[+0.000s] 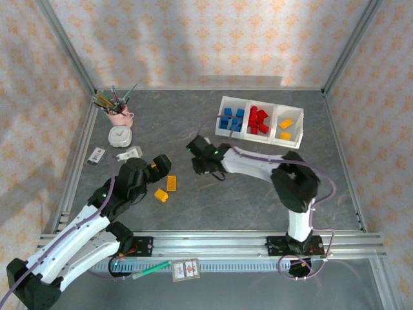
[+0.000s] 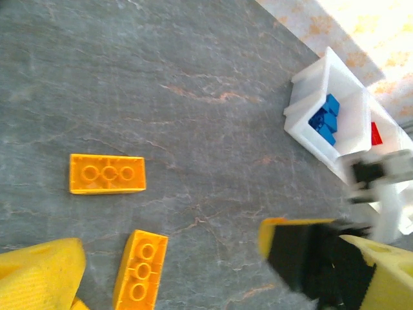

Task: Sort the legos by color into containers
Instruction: Pick up the lego from the center of the table, then place the lego in the container, then pick up the lego from the center of the table.

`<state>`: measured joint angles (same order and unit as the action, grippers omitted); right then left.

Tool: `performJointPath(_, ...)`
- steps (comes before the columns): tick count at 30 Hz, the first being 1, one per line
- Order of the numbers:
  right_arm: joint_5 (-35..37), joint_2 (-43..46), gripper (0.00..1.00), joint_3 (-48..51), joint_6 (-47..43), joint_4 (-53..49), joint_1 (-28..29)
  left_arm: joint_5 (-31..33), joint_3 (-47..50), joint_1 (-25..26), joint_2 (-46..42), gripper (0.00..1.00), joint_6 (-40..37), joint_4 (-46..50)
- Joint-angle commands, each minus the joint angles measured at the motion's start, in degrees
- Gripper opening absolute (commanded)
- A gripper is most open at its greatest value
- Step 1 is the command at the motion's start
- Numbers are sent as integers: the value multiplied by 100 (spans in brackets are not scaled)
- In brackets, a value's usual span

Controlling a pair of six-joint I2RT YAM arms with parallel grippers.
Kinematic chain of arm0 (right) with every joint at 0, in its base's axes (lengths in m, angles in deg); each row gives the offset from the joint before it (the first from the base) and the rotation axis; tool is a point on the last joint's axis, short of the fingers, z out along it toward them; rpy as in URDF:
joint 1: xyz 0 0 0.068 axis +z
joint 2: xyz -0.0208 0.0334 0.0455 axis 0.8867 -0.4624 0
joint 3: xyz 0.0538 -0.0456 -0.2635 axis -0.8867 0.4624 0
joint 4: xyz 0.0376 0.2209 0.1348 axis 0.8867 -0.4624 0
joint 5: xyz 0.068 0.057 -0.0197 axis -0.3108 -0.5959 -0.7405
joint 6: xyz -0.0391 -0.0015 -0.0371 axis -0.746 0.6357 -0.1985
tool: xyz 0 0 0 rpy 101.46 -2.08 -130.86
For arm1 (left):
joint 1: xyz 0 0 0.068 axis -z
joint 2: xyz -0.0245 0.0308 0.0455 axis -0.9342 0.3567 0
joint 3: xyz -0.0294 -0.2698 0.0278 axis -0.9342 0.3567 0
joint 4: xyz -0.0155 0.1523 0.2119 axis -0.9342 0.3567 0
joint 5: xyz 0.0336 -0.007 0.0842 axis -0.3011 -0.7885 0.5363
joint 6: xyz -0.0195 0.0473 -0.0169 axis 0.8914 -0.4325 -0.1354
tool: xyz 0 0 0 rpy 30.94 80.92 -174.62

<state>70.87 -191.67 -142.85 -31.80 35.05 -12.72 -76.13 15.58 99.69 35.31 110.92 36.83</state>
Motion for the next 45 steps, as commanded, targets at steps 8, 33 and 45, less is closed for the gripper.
performJointPath(8, 630, 1439, 32, 581, 457, 83, -2451, -1155, -578, -74, 1343, 99, -607, -1665)
performJointPath(33, 535, -265, 58, -1154, -107, 343, -4798, -1588, -1361, -82, 2625, 99, -899, -2312)
performJointPath(45, 231, 1008, 72, -63, -90, 341, -3307, -906, -996, -98, 1686, 99, -727, -1776)
